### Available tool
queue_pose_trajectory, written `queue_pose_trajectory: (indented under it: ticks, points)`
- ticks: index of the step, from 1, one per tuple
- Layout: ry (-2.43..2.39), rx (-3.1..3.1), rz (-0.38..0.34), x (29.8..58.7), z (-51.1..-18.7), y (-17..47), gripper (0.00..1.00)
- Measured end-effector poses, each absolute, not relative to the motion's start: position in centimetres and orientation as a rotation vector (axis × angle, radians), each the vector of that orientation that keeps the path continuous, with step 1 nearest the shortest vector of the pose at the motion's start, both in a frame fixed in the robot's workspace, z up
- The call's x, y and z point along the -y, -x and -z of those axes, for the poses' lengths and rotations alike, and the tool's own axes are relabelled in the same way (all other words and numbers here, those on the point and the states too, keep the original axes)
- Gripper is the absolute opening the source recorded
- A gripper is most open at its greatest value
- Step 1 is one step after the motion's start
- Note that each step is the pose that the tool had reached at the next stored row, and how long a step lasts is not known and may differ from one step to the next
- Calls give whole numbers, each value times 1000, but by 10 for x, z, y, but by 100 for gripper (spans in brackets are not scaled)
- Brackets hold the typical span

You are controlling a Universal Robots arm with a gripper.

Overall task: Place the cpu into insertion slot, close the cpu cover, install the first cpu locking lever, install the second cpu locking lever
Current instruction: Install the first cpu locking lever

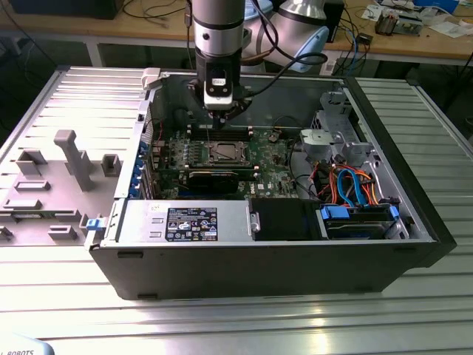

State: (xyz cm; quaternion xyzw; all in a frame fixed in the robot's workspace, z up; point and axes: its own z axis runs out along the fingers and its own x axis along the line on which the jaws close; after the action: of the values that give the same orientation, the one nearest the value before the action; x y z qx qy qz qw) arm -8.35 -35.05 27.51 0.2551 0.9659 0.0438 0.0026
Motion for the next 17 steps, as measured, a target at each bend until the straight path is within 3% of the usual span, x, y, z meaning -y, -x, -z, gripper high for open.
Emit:
queue_pose_trajectory:
  ticks: [17]
  points:
    - [-757, -3042, -138, 350, -275, 83, 11]
